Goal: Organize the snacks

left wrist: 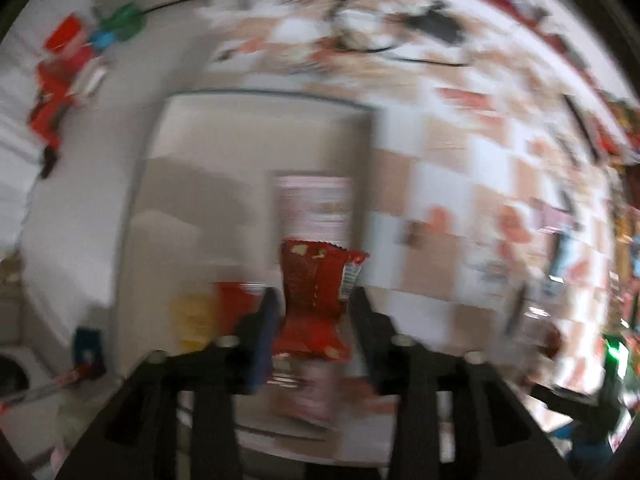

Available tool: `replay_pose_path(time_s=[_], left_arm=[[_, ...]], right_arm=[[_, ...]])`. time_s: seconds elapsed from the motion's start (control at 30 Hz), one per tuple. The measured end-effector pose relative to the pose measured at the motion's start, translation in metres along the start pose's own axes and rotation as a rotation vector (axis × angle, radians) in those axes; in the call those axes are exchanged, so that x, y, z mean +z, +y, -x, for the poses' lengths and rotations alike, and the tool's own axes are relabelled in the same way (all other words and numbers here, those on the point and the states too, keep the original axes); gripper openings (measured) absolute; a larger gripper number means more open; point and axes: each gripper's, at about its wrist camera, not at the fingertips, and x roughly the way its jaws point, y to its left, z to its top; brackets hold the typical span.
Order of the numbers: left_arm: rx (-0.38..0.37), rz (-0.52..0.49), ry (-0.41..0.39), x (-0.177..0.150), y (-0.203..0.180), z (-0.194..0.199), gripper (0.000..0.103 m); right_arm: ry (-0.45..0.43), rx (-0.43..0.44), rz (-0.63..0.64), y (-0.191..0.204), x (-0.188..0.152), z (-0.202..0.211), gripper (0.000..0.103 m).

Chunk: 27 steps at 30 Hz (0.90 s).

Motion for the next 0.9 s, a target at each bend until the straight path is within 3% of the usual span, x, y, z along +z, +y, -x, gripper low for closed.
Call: replay_pose_path(time_s=[0.03,0.07,0.23,0.4,0.63,0.9], left_arm=[[0.021,0.013,0.009,-0.002,0.004,-0.005,0.071],[0.04,0.028,0.015,-0.004,0.01,-0.008,0.076],[0.069,-0.023,0.046,-0.023,0.009,-0.012,0.078],[0.049,-0.159,0.07,-0.033,-0.035,-0.011,0.079],[-0.012,-0.352,0.173,-0.044,-0.102,-0.03,0.08],[-0.019,-0.473,0.245,-0.043,-0.152,-0.055,0.081]], right_arm=[[0.005,-0.007,-0.004,-0.001,-0.001,-0.004,0.103],[0.011,-0.004,-0.008,-0.002,-0.001,-0.008,0.103],[0.017,-0.027,0.005,-0.004,-0.008,-0.019,0.103],[0.017,-0.025,0.004,-0.007,-0.009,-0.025,0.103],[0.002,-0.025,0.004,-0.005,-0.01,-0.02,0.103],[-0.042,-0.026,0.01,-0.004,-0.018,-0.013,0.103]])
